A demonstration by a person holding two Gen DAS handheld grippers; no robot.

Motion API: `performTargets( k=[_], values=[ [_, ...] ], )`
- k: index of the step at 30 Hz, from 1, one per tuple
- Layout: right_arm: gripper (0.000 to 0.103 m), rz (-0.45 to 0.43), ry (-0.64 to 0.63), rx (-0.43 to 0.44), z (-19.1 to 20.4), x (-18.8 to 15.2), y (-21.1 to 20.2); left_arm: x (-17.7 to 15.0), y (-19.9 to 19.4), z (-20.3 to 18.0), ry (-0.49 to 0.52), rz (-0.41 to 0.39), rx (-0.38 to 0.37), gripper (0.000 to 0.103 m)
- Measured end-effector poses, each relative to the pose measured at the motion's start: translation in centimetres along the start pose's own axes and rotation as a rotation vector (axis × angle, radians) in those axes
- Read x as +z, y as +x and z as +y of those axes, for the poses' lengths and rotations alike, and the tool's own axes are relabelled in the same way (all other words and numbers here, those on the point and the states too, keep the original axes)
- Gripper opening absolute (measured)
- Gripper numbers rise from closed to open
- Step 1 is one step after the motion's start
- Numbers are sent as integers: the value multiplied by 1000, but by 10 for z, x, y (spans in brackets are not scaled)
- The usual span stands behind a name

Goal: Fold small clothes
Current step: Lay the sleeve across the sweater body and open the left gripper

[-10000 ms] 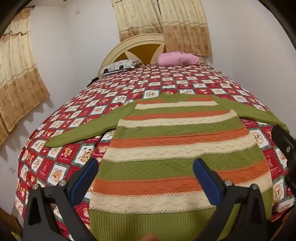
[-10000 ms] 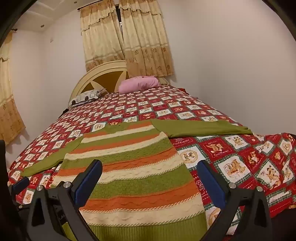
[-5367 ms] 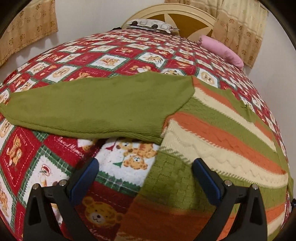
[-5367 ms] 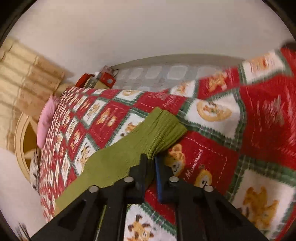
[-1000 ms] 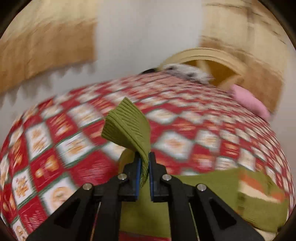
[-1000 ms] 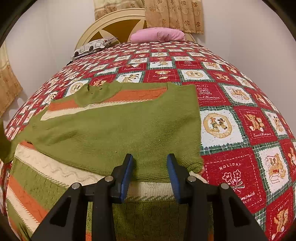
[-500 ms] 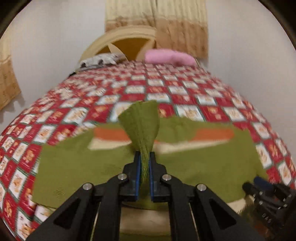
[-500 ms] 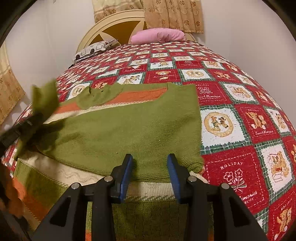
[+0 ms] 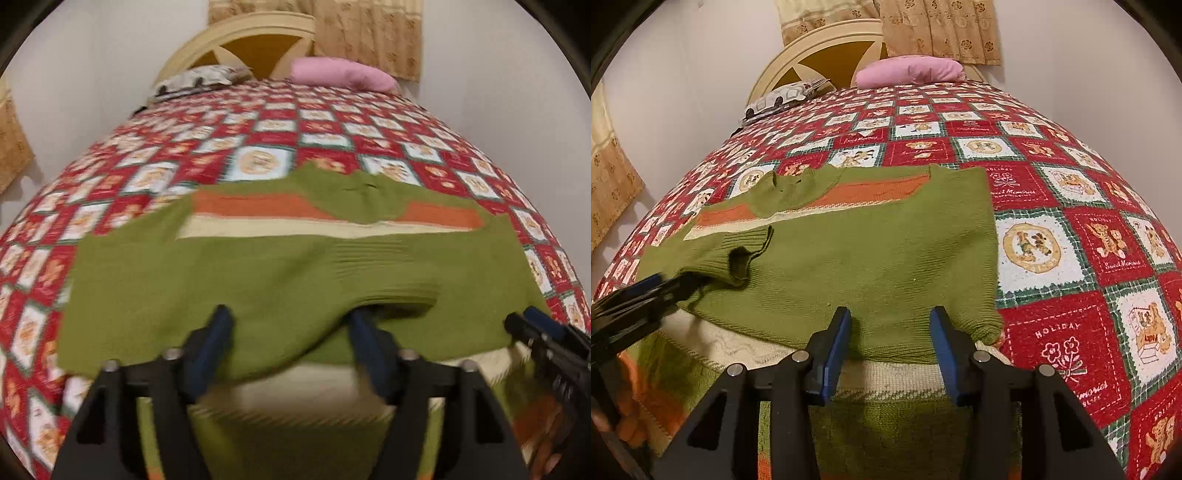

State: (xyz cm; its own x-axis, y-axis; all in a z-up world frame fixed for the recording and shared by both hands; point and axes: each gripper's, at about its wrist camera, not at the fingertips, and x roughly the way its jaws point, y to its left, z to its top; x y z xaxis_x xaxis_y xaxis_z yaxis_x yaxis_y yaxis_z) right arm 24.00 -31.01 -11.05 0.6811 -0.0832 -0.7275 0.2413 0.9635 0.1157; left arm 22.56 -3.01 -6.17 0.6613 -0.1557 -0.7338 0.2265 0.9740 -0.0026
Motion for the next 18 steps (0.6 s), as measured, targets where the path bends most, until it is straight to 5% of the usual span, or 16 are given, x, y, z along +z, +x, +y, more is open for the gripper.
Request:
performTargets(
  k=[3,6,9,13,18],
  values=[
    [48,7,-8,-7,1,0,1,-8,-14,41,-78,-13,31,93],
    [48,33,-25,-34,10,9,-3,-16,-17,72,-121,-30,114,95],
    [49,-3,49,95,19,21,-17,-24,-6,91,-119,-32,234,95],
    [55,45,87,232,56,40,-1,-25,8,107,-213,20,213,95],
    [55,129,33,215,101,45,46,-25,15,105,-215,35,211,96]
  ],
)
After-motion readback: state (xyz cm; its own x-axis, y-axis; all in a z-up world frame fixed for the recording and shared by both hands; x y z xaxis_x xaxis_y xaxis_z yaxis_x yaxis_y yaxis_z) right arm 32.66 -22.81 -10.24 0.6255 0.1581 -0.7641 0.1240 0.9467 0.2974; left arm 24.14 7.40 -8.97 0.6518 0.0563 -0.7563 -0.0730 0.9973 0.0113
